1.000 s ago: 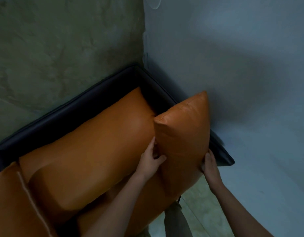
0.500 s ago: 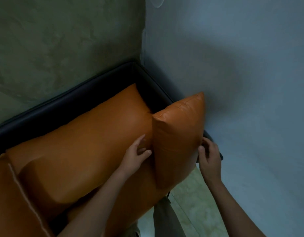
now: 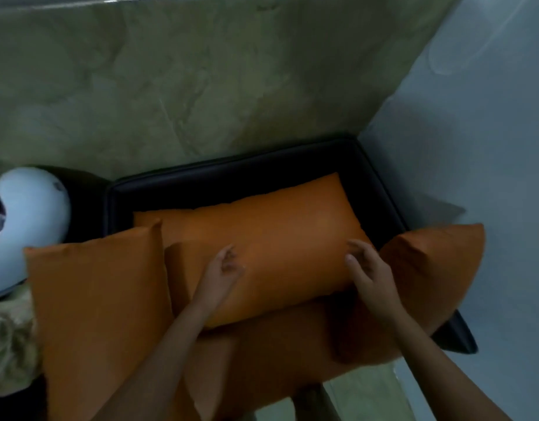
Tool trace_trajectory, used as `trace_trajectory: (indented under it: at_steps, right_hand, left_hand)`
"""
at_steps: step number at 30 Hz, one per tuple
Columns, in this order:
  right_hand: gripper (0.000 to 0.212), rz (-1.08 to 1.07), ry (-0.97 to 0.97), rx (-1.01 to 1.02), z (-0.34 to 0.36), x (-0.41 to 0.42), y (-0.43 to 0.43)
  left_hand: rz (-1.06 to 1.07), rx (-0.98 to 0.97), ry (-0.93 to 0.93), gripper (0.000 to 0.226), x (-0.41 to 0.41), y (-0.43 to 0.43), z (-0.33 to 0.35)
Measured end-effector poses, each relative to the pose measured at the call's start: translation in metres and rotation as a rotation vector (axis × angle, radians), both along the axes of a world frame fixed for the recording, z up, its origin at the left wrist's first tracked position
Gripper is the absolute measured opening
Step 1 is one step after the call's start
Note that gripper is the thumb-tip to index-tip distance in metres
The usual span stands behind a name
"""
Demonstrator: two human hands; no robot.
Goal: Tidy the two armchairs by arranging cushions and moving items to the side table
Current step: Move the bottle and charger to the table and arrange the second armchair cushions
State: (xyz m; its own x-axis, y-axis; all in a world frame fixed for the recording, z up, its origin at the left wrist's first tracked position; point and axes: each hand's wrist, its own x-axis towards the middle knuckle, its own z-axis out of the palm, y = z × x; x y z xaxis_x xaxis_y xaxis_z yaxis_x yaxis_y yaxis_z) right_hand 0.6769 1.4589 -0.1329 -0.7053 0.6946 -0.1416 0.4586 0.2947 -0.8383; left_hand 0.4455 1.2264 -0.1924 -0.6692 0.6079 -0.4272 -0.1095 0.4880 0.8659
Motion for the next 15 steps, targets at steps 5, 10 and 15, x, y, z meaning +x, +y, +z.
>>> trace_trajectory:
  at_steps: [5, 10, 15]
  right_hand:
    - [0.034, 0.062, -0.030, -0.025, -0.026, -0.079, 0.040]
    - [0.034, -0.008, -0.104, -0.016, -0.073, -0.134, 0.114]
    - [0.041, -0.103, -0.215, -0.030, -0.130, -0.168, 0.164]
  left_hand:
    - [0.100, -0.008, 0.012, 0.063, -0.052, -0.010, -0.019]
    - [0.265, -0.044, 0.108, 0.060, -0.107, 0.014, -0.039]
    - [0.419, -0.222, 0.266, 0.056, -0.158, 0.010, -0.065]
